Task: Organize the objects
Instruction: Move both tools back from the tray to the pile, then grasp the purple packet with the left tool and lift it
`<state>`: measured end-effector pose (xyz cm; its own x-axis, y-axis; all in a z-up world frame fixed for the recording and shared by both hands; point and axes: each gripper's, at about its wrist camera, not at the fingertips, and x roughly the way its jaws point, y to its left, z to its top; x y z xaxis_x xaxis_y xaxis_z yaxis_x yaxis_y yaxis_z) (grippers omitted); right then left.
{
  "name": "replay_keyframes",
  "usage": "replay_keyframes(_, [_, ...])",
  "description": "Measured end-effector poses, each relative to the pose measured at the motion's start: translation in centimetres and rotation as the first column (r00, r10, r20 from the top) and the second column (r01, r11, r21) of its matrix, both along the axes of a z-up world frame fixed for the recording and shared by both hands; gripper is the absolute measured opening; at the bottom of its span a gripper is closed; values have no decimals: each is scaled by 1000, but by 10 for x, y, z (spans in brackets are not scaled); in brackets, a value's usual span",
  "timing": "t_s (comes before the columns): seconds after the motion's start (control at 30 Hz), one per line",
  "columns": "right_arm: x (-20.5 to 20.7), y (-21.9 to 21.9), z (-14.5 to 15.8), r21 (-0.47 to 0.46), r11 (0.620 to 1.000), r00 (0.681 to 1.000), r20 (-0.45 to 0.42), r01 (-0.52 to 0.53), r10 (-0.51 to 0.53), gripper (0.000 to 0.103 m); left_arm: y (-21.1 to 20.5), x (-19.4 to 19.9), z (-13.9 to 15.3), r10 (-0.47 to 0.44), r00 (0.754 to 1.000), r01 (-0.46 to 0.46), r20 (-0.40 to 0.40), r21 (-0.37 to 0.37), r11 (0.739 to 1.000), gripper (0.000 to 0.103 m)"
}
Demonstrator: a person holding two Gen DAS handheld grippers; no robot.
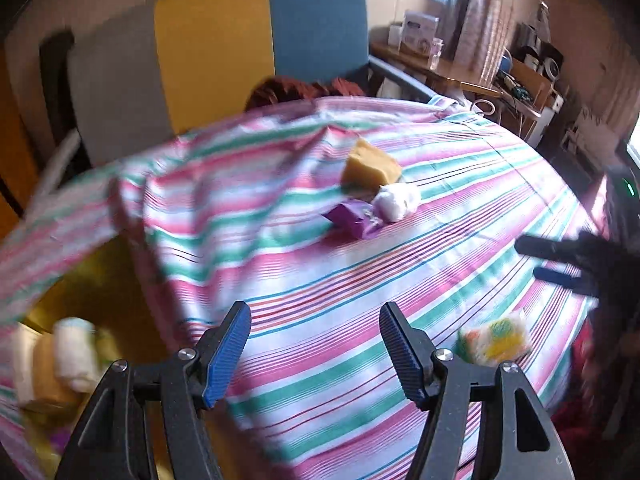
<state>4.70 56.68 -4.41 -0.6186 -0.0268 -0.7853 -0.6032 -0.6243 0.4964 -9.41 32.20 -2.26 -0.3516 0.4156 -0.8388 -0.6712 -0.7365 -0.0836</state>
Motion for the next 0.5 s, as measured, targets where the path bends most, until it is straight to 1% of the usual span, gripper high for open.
replay_keyframes(0.07, [0,-1,1,-8,1000,1000,-7,-3,3,103,10,-13,-9,31,997,-32,66,19,999,68])
replay_keyframes(0.13, [0,-2,2,-16,1000,1000,-14,-8,8,103,19,-24,-17,61,992,-64,110,32,997,67])
replay_keyframes(0.2, [-1,-3,1,-26,999,1000,-16,-18,18,103,29,-34,-24,84,985,-91,148,44,995,63])
replay_keyframes(0.33, [-2,-5,-1,-47,998,999,-17,-33,32,103,51,-59,-40,153,956,-177,251,78,981,57])
replay_keyframes(0.4, [-2,-5,-1,-56,998,999,-19,-39,38,103,58,-67,-44,182,944,-212,274,86,973,56])
replay_keyframes(0.5, [-2,-5,-3,-69,997,999,-21,-46,45,103,71,-83,-52,234,920,-277,313,101,955,56])
